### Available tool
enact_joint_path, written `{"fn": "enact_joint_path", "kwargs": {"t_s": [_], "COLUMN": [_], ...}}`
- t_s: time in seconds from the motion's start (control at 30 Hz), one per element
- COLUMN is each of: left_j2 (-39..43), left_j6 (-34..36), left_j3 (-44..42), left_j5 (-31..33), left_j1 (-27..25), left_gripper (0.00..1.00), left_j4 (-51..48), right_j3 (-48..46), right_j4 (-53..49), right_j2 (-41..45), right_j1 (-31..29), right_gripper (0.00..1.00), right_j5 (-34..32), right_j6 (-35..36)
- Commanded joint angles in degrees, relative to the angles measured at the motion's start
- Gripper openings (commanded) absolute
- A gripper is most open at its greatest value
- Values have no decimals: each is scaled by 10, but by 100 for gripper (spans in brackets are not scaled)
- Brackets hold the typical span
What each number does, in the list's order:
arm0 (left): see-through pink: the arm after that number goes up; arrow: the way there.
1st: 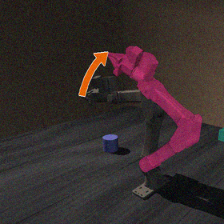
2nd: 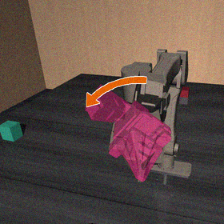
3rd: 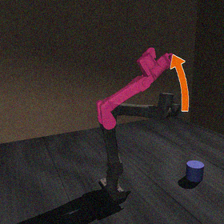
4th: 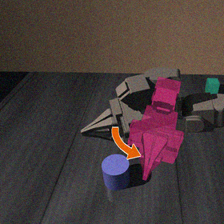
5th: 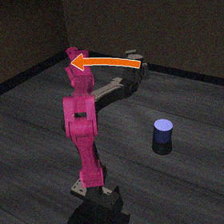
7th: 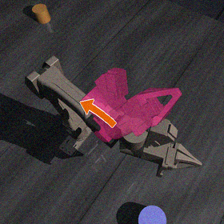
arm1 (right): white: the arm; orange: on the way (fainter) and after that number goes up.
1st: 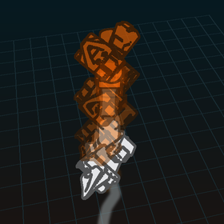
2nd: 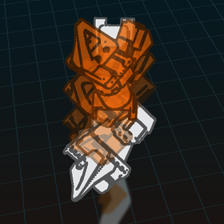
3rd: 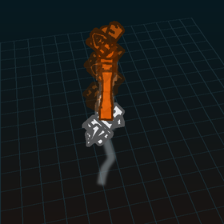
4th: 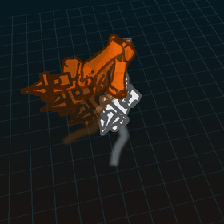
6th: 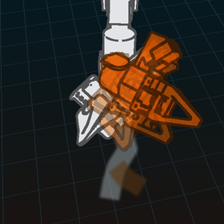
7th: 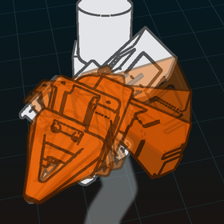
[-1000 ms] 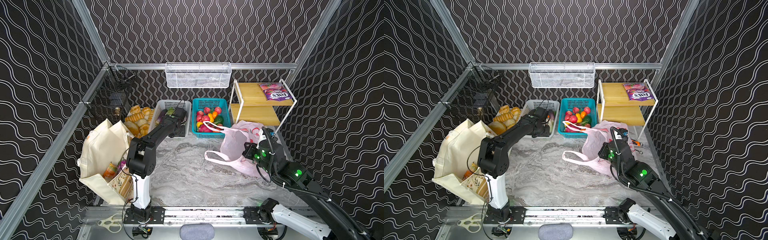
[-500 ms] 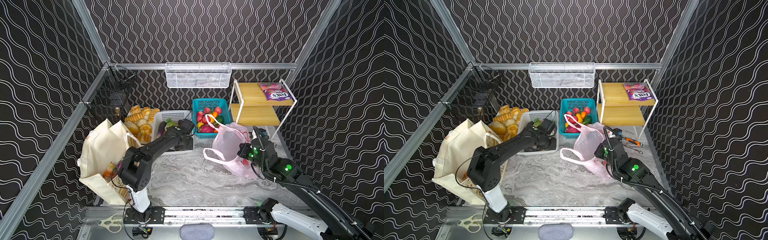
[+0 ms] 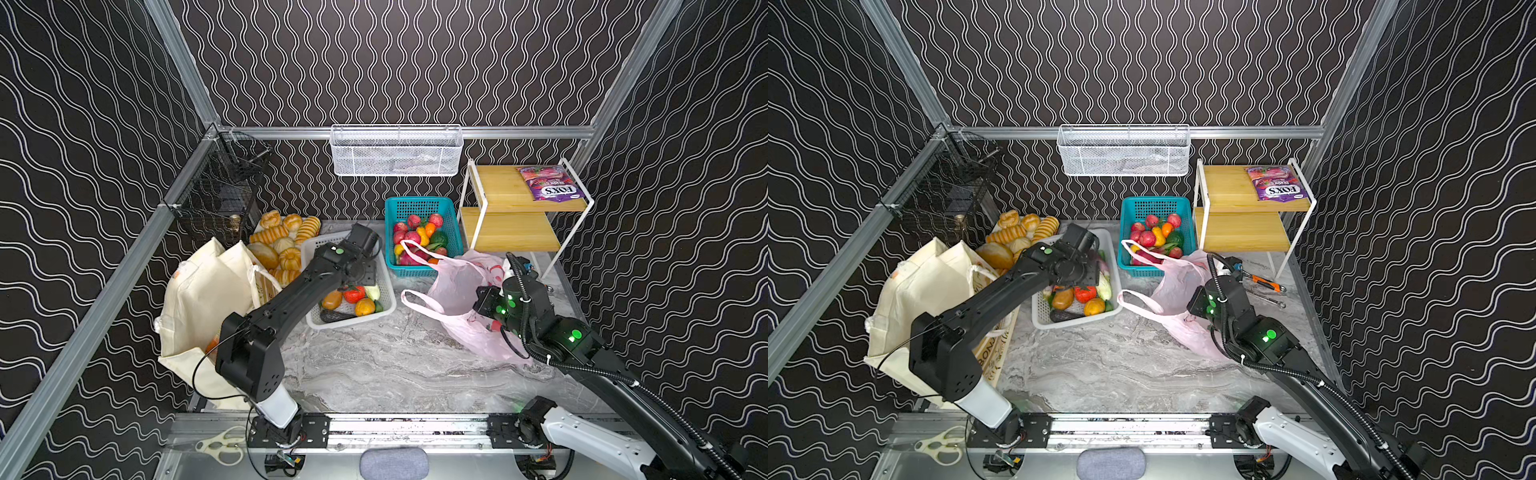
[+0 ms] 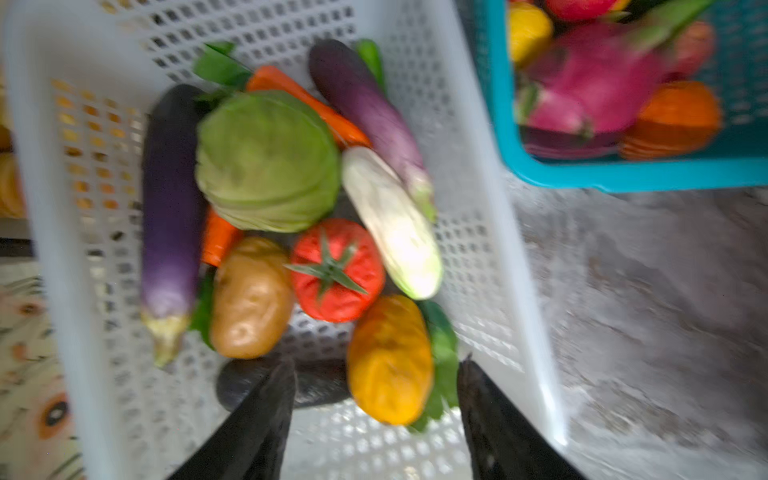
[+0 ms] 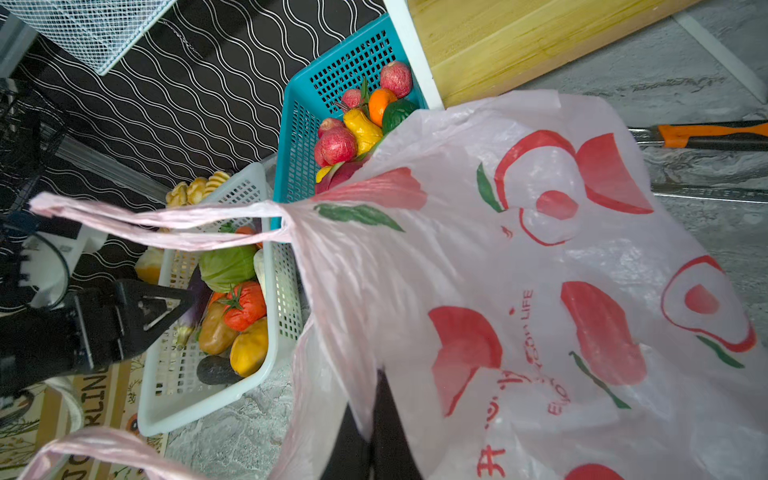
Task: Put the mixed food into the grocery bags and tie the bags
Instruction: 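Lower the left gripper into the white vegetable basket over the red tomato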
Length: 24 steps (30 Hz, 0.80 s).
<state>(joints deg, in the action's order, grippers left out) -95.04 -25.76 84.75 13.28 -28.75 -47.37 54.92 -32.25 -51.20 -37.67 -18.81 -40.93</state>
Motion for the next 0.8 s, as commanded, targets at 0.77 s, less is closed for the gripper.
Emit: {"fn": "enact_joint_path", "kwargs": {"t_s": [0.77], "left_j2": [-170], "left_j6": [98], "left_j3": [2], "left_j5": [-109], "left_j1": [74], "left_gripper": [71], "left_j4": [29], "right_j3": [6], "right_j4": [36], "right_j2": [-49], "right_j1": [1], "right_gripper": [0], "right_j5": [73], "right_j6": [11]}}
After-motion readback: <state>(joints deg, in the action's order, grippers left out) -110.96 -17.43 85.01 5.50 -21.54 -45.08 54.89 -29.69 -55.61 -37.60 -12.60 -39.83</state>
